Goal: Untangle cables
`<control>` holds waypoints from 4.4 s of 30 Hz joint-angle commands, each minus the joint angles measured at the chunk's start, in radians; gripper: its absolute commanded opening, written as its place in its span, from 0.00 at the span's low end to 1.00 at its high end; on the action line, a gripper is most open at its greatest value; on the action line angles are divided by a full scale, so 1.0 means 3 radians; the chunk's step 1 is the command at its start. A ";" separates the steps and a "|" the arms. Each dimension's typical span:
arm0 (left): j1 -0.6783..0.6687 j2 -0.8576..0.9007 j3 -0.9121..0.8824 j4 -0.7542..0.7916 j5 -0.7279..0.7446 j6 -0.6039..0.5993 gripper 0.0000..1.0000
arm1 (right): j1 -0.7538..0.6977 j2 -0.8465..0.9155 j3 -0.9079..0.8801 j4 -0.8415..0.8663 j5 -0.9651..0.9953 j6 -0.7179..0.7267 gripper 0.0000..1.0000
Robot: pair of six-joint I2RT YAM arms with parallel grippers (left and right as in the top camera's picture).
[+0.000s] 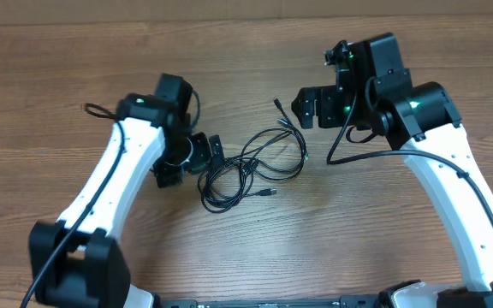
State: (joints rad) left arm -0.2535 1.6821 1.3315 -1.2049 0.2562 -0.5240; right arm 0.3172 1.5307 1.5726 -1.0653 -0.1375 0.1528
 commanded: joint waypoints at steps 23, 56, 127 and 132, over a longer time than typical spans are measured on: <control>-0.0142 0.0540 -0.0510 0.0591 -0.0270 -0.0460 0.68 | -0.0130 -0.0052 0.0057 -0.0025 0.0057 -0.0018 1.00; -0.0343 0.0540 -0.0662 0.0994 -0.0430 -0.0549 0.52 | -0.0130 -0.0052 0.0057 -0.0048 0.0045 -0.0018 1.00; -0.0334 -0.0130 -0.0092 0.1563 0.0708 0.0963 0.04 | -0.0027 0.0111 -0.0060 -0.0546 -0.0853 -0.0996 0.96; -0.0334 -0.0649 -0.0043 0.1570 0.0708 0.1560 0.04 | 0.0057 0.0111 -0.0060 -0.0544 -0.0971 -0.1230 0.96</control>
State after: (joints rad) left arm -0.3580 1.5970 1.2839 -0.7357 0.4408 -0.2409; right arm 0.3172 1.5639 1.5612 -1.2312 -0.3786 -0.1375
